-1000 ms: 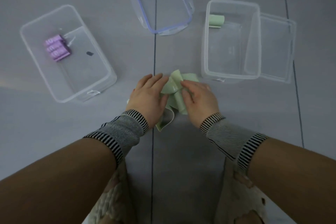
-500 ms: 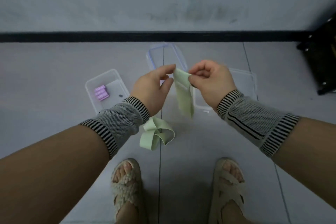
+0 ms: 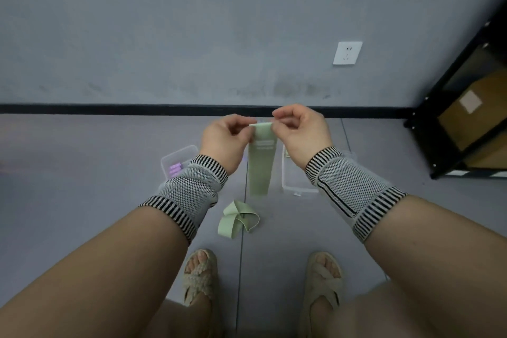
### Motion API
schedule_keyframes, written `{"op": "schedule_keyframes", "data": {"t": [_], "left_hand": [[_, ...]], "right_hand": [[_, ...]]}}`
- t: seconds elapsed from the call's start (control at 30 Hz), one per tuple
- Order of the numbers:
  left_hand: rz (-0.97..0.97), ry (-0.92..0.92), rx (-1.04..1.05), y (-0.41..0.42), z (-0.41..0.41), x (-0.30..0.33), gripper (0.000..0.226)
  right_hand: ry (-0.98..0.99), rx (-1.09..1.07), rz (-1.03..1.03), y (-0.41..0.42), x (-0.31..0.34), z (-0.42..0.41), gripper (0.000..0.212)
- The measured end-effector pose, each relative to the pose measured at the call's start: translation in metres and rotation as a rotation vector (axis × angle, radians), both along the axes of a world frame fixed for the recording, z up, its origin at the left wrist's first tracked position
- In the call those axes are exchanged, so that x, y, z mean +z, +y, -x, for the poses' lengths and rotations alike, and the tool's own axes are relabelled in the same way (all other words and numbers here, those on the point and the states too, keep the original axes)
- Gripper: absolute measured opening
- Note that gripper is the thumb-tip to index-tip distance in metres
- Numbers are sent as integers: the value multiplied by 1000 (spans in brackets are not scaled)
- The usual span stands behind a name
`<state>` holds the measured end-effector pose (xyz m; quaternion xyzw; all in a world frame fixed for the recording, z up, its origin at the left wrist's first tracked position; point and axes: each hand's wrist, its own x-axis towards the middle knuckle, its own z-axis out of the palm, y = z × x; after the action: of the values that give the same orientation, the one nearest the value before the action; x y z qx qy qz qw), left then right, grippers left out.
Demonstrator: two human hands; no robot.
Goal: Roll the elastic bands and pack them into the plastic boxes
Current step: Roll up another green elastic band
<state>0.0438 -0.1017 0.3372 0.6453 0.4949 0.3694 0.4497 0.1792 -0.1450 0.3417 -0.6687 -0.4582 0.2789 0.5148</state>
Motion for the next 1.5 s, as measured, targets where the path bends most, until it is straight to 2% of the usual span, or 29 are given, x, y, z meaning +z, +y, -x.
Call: {"op": "schedule_keyframes", "data": {"t": [0.17,0.33,0.47,0.67,0.87,0.97,1.13,1.27,1.5], "left_hand": [[2,-55,15,-21,7,3,19],[42,-165,13,-29,14,2,12],[-17,-76,178,-31,17,-9,11],[-24,-37,-79,-33,1,-13,15],[-36,-15,21,-19,-3,-20,21],[-2,-64,76,-12,0,-19,16],[232,-292,85,-5,6,-14,11],[272,-309,23,-2,10,-13,12],[263,-278,-10,0,8,-17,10]], "right_hand": [[-85,8,100,-21,5,6,10],[125,-23,94,-30,1,6,13],[237,-24,151,-28,-11,9,12],[371,-45,90,-16,-13,18,13],[588,10,80,-9,-15,25,24],[525,51,103,-9,-16,24,28],[260,-93,57,-4,-19,13,17],[334,9,28,-2,-18,14,16],[200,-20,-20,-2,-18,14,20]]}}
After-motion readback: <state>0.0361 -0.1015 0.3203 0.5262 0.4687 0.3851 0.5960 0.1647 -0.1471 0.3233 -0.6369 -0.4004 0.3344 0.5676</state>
